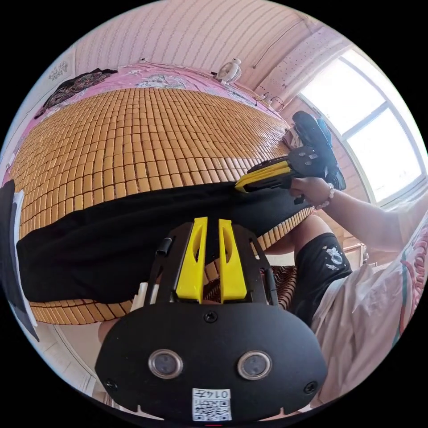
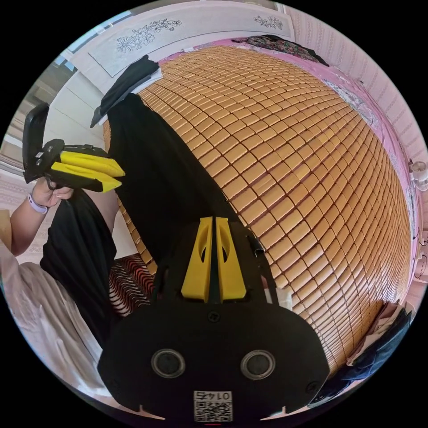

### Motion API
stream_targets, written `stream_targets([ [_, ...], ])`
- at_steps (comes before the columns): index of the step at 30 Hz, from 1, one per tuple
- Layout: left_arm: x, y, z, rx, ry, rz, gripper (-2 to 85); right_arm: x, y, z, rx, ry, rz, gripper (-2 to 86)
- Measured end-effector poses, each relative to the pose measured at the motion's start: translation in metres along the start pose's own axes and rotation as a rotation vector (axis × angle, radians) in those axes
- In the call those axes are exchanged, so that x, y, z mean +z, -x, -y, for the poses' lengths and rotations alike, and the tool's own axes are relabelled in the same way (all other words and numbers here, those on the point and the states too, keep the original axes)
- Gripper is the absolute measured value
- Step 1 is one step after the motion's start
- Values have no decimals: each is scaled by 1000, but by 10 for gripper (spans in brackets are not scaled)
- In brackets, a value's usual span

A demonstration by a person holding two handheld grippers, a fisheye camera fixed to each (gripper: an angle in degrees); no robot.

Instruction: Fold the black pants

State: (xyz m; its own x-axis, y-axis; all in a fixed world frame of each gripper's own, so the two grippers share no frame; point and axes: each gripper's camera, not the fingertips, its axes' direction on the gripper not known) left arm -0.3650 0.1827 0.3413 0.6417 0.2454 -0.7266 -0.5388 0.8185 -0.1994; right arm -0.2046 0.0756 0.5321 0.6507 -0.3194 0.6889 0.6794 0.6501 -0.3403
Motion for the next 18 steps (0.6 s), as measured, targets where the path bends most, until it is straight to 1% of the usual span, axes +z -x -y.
stream_targets([
  [2,0,-3,12,25,4,50,50,-21,-1,-9,31,-93,-36,-4],
  [3,2,-4,20,33,16,86,49,-23,-3,-11,43,-105,-37,-4],
  [4,4,-3,24,35,22,101,49,-21,-8,-13,64,-107,-32,-5],
  [7,18,2,42,43,74,159,49,-1,-20,-17,136,-5,-17,-5],
  [9,36,3,54,59,150,220,51,-7,-19,-22,123,-39,-30,-4],
  [13,65,1,63,68,272,259,51,-11,-18,-33,102,-42,-49,-5],
  [14,66,-4,64,97,253,263,46,-13,-19,-37,101,-47,-43,-6],
  [16,69,-10,68,116,273,262,26,-17,-22,-42,107,-49,-30,-7],
  [18,67,-19,71,117,244,312,-1,-25,-22,-46,100,-61,-41,-8],
])
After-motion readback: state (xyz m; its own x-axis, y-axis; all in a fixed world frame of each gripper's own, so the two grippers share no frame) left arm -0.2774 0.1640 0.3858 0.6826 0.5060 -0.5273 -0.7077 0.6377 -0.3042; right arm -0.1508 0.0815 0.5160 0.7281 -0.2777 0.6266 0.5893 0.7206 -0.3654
